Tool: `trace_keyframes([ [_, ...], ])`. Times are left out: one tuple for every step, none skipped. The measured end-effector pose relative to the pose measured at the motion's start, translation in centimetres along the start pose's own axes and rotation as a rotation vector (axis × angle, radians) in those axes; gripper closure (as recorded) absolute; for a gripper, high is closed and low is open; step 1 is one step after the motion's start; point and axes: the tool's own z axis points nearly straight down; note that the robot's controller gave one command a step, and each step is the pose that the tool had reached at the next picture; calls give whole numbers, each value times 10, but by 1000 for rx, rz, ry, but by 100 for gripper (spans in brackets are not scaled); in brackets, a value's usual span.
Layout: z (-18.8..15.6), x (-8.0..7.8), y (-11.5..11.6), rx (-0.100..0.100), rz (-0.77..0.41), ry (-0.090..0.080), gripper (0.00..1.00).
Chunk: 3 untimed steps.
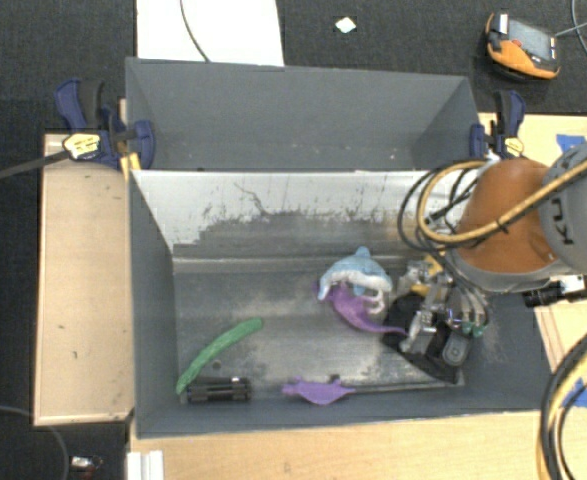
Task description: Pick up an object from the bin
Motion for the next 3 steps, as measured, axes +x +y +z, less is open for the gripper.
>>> trace_keyframes([
  [5, 34, -26, -1, -33, -8, 0],
  [-1, 7, -5, -2, -13, -9, 100],
  [-1, 7, -5, -2, -14, -9, 100],
])
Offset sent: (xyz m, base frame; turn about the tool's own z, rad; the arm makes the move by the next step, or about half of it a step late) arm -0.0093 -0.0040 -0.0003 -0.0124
